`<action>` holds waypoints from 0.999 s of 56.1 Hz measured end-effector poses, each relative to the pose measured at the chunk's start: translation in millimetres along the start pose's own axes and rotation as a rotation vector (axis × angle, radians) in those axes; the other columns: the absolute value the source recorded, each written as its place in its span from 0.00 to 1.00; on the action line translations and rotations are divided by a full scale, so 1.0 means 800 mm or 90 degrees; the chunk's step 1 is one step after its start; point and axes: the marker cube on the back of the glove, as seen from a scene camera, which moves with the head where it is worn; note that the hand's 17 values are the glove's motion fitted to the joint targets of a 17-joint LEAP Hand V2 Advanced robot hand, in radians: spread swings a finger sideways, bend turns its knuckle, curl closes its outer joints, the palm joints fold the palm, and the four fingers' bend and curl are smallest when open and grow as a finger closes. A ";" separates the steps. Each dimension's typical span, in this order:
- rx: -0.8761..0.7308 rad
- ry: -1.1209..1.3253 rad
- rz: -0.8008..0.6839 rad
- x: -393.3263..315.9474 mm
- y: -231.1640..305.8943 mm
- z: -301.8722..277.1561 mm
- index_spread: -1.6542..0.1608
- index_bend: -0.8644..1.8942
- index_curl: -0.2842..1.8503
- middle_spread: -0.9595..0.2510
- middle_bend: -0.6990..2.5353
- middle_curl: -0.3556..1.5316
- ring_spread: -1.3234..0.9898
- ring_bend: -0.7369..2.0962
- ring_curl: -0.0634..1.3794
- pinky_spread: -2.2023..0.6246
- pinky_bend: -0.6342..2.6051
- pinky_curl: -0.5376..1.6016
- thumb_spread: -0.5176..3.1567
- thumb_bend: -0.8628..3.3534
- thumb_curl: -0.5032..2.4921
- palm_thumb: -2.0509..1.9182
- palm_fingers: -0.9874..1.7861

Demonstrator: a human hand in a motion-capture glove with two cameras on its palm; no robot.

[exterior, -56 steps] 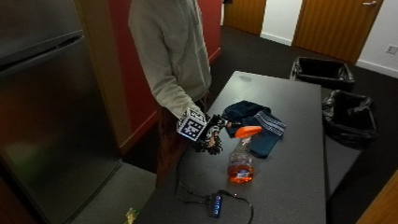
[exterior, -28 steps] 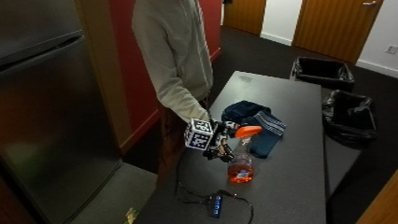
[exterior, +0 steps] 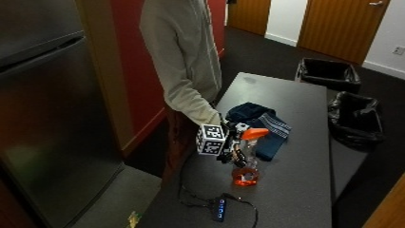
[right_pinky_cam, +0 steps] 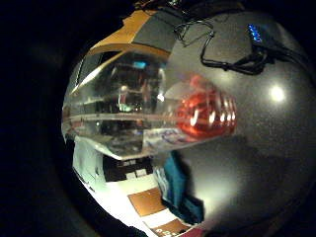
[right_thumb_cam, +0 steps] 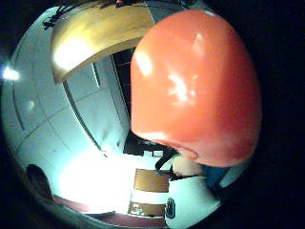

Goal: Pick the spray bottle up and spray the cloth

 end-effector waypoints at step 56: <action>-0.141 0.174 -0.104 -0.036 -0.058 0.051 0.80 0.39 0.33 0.69 0.37 0.45 0.49 0.45 0.34 0.70 0.32 0.45 0.26 0.19 0.39 0.74 0.84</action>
